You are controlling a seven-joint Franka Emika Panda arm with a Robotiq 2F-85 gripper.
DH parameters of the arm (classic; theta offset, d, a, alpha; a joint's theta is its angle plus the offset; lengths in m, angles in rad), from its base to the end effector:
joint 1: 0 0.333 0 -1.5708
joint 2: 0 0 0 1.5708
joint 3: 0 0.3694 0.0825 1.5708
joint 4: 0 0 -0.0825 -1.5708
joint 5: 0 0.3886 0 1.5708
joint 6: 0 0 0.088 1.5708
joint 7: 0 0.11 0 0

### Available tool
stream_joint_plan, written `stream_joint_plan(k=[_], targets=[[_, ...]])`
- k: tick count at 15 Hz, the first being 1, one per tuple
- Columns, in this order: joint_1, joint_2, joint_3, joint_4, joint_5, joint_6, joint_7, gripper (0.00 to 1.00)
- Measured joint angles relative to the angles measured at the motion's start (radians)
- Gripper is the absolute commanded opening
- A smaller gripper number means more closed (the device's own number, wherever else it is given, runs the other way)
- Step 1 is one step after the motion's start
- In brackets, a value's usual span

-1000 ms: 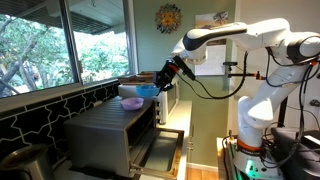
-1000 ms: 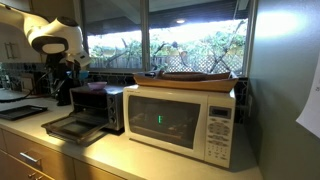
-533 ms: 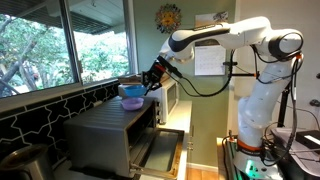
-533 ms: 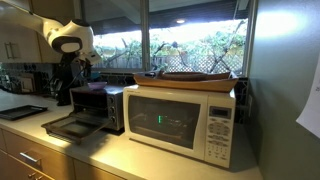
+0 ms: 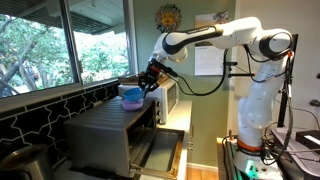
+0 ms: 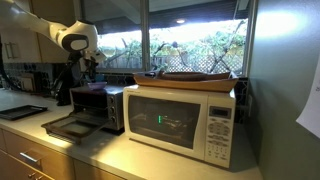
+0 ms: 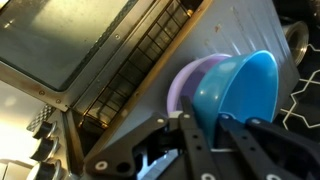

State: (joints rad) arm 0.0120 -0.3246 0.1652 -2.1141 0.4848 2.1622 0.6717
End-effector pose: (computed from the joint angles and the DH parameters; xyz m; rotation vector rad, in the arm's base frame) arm 0.4691 0.1161 0.6366 -2.4674 0.8877 -0.2311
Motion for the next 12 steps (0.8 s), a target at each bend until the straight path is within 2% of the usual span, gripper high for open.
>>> stream_joint_plan(k=[2,9,10,11,12], targets=[[0.003,0.018,0.003,0.02,-0.025,-0.006,0.021,0.47],[0.016,0.043,0.005,0.088,-0.084,-0.042,0.054,0.99],[0.017,0.042,0.005,0.098,-0.096,-0.049,0.056,0.86],[0.018,0.042,0.005,0.107,-0.11,-0.052,0.059,0.64],[0.018,0.042,0.005,0.116,-0.123,-0.057,0.062,0.6]])
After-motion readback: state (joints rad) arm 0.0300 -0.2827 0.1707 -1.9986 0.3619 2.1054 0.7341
